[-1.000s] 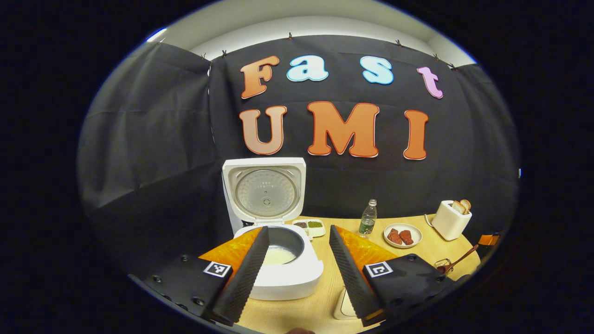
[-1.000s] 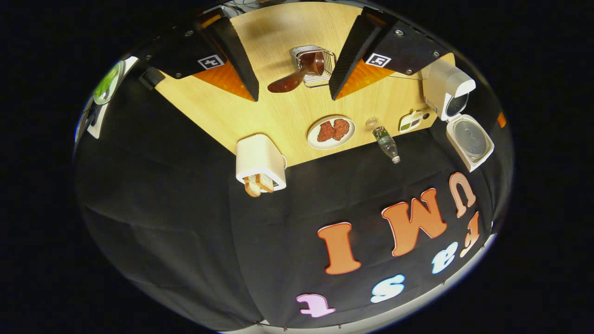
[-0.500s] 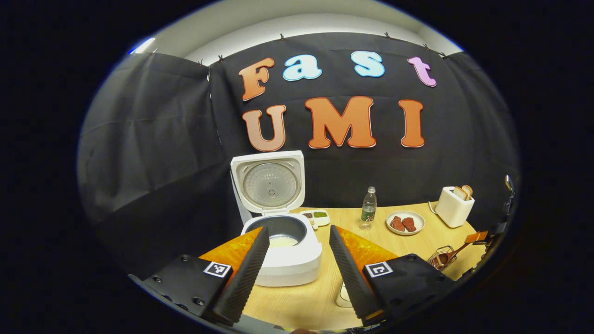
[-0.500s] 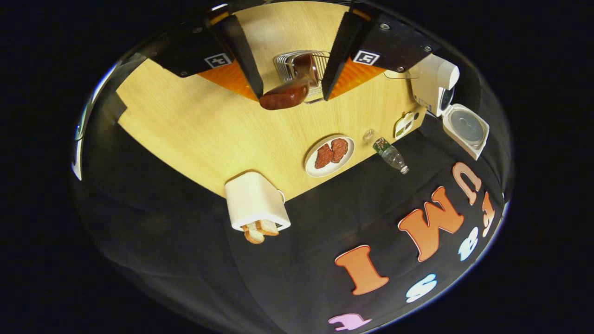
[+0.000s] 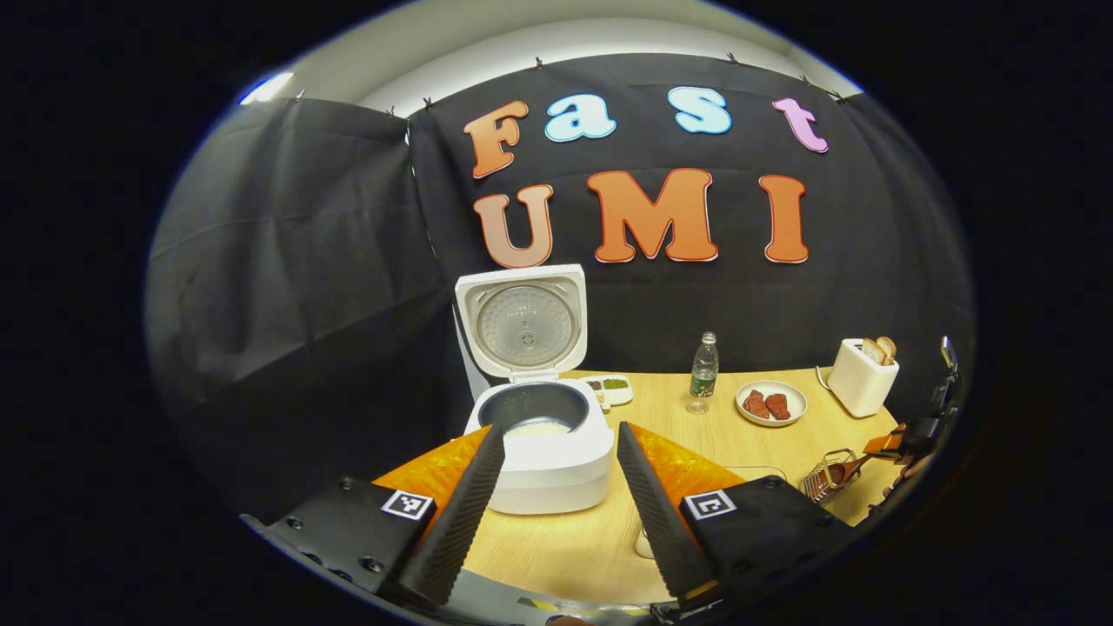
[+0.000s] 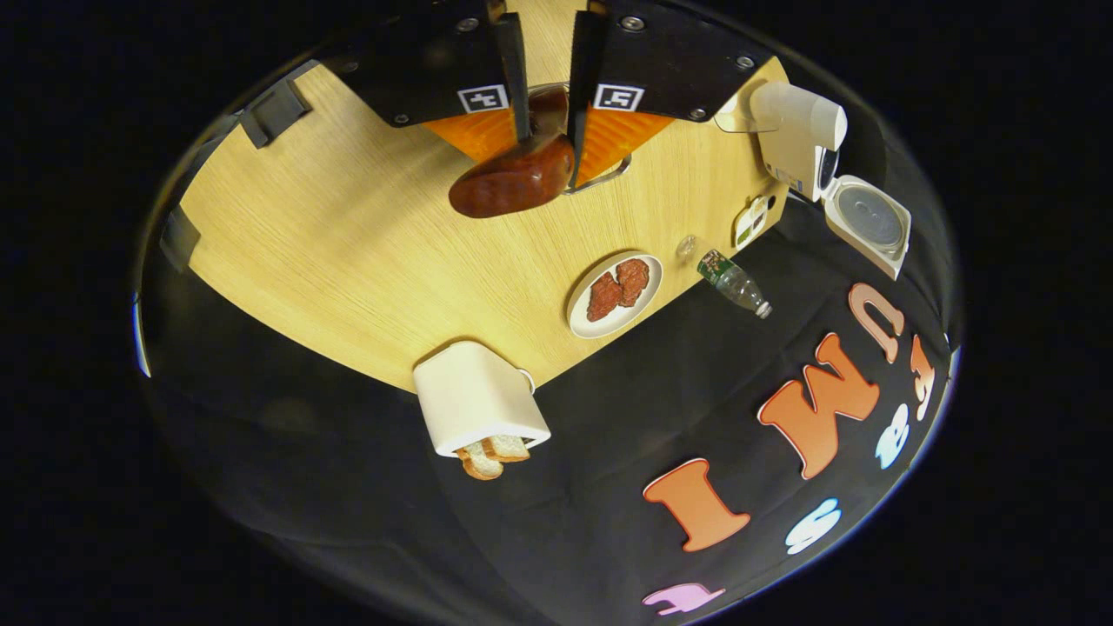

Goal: Close the left gripper, press the button to open the rice cooker; take a wooden spoon from the chopstick holder with the right hand, scoop a spoonful of rice and pour it into the rice cooker, then put the wooden spoon back into the chopstick holder.

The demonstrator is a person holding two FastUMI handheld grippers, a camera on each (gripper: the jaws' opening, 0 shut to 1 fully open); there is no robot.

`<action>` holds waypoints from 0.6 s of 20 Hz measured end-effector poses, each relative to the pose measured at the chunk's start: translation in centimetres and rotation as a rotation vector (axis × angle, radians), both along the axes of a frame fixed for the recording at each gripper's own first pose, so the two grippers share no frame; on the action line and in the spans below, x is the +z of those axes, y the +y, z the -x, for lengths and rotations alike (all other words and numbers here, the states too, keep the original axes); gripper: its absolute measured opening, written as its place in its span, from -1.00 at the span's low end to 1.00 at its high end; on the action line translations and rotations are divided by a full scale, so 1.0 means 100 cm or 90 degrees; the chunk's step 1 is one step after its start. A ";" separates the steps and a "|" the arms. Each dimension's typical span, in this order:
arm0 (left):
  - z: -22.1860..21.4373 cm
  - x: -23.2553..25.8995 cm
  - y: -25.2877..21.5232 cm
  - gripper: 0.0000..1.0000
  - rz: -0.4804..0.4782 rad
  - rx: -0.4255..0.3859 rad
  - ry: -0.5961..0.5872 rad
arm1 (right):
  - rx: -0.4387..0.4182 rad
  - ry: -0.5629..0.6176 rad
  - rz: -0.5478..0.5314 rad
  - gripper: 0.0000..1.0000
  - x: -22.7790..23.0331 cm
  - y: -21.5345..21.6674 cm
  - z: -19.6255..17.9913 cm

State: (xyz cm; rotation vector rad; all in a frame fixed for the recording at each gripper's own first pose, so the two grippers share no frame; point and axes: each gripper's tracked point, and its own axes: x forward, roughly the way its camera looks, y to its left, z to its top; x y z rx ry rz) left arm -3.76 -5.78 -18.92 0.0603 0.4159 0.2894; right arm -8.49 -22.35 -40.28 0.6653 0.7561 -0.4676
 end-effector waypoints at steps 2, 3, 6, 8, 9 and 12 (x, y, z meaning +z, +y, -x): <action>0.000 0.001 0.002 0.79 0.002 0.002 -0.002 | 0.006 -0.007 0.008 -0.63 0.007 0.003 -0.001; -0.001 0.002 0.003 0.79 0.003 0.002 -0.004 | 0.013 -0.014 0.016 -0.65 0.013 0.003 -0.002; -0.004 0.003 0.011 0.79 0.010 0.002 -0.017 | 0.010 -0.040 0.052 -0.69 0.037 -0.003 -0.008; -0.004 0.003 0.018 0.79 0.015 0.008 -0.021 | 0.012 -0.055 0.079 -0.72 0.054 -0.005 -0.012; -0.004 0.004 0.023 0.79 0.019 0.012 -0.024 | 0.015 -0.065 0.091 -0.72 0.064 -0.005 -0.015; 0.000 0.003 0.040 0.80 0.023 0.024 -0.029 | 0.023 -0.097 0.118 -0.72 0.098 0.001 -0.024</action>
